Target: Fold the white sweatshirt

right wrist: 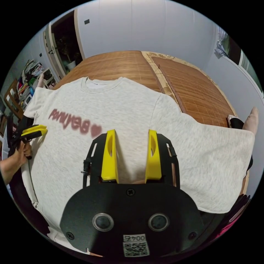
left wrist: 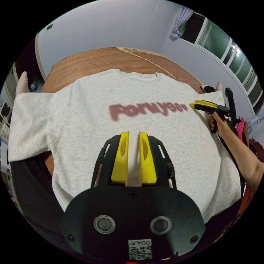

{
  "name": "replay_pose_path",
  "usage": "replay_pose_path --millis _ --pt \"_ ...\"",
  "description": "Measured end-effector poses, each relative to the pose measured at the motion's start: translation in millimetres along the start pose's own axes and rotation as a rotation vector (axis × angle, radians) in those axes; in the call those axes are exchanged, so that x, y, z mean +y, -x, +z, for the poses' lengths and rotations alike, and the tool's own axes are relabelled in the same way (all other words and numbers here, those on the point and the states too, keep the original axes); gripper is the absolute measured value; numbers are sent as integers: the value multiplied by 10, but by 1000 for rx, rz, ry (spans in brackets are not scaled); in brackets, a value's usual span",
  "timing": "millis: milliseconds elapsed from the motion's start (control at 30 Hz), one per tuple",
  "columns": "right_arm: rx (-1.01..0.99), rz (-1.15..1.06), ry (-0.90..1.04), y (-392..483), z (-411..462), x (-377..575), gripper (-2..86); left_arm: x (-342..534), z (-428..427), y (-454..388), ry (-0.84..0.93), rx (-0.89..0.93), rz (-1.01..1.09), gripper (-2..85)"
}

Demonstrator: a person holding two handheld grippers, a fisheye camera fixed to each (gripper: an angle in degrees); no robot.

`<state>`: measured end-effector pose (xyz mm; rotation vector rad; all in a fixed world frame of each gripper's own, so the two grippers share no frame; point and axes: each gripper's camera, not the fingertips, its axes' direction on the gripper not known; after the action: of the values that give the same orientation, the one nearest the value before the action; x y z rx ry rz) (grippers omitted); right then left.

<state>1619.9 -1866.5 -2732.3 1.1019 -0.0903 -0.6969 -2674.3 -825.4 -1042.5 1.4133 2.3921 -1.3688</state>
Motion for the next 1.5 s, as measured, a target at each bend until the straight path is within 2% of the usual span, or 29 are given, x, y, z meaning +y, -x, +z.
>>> replay_pose_path --millis 167,367,533,733,867,1067,1333,1500 --pt "30 3 -11 -43 42 8 160 -955 -69 134 -136 -74 136 81" --pt "15 36 -30 -195 56 14 140 -1998 387 566 -119 -71 47 111" --pt "-37 106 -50 -430 56 21 117 -2258 823 679 -10 -49 50 126" --pt "-81 156 -63 -636 78 20 99 -2249 630 674 -29 37 33 160" --pt "-66 150 -61 -659 99 -6 99 -1704 230 398 -34 117 64 184" --pt "-54 146 -59 -701 126 -38 99 -967 228 240 -24 6 115 185" --pt "-50 146 -68 -760 91 -73 92 -945 287 104 -31 -125 91 144" --pt "-8 50 -225 -658 -135 -382 66 -945 294 121 -35 -103 78 141"
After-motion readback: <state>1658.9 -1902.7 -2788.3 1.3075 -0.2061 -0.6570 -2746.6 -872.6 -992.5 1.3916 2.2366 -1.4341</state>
